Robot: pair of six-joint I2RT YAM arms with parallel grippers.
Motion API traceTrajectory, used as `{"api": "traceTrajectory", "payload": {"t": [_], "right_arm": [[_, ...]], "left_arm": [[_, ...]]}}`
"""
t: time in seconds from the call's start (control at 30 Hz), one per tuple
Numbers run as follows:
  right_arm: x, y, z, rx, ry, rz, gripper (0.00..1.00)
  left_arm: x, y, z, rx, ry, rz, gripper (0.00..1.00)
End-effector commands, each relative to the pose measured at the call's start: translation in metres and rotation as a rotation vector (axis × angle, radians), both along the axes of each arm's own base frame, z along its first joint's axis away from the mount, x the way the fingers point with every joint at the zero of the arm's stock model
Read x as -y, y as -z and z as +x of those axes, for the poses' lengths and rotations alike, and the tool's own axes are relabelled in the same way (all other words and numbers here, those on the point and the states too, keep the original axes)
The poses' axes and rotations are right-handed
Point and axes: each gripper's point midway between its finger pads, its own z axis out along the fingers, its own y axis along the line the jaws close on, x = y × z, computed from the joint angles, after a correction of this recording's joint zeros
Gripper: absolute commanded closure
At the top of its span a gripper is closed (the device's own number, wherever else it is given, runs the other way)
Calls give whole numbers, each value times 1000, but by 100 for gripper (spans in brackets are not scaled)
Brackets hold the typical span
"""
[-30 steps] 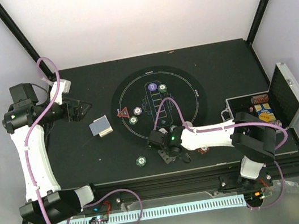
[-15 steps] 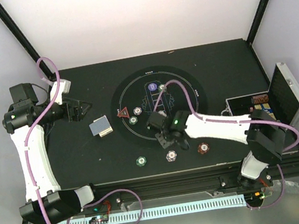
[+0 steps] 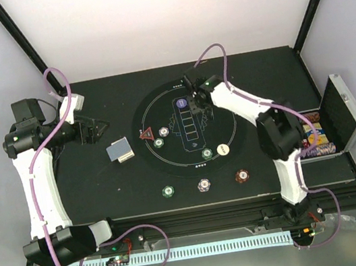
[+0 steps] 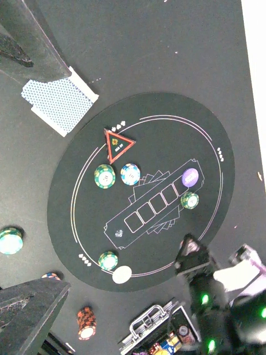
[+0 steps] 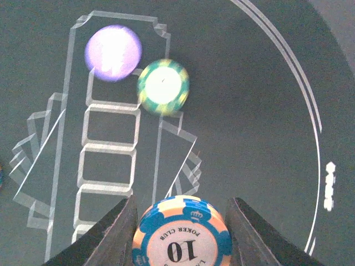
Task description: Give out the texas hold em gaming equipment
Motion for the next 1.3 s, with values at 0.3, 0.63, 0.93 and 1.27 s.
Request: {"api": "traceTrajectory", "payload": {"t": [0.3,0.63,0.93,1.27], "right_arm": [[33,59,107,-55,95,-23,74],[32,80,134,-66,118,21,69],[31,76,141,-53,126,53,38],[38,-14,129,48,123,82,33]], "left_arm": [[-1,-4,8,26,9,-12,1],[-2,-3,12,22,7,-25,1],[-4,-2,15,19,-4,-20,1],[-4,-4,12,24,-12,-10,1]]}}
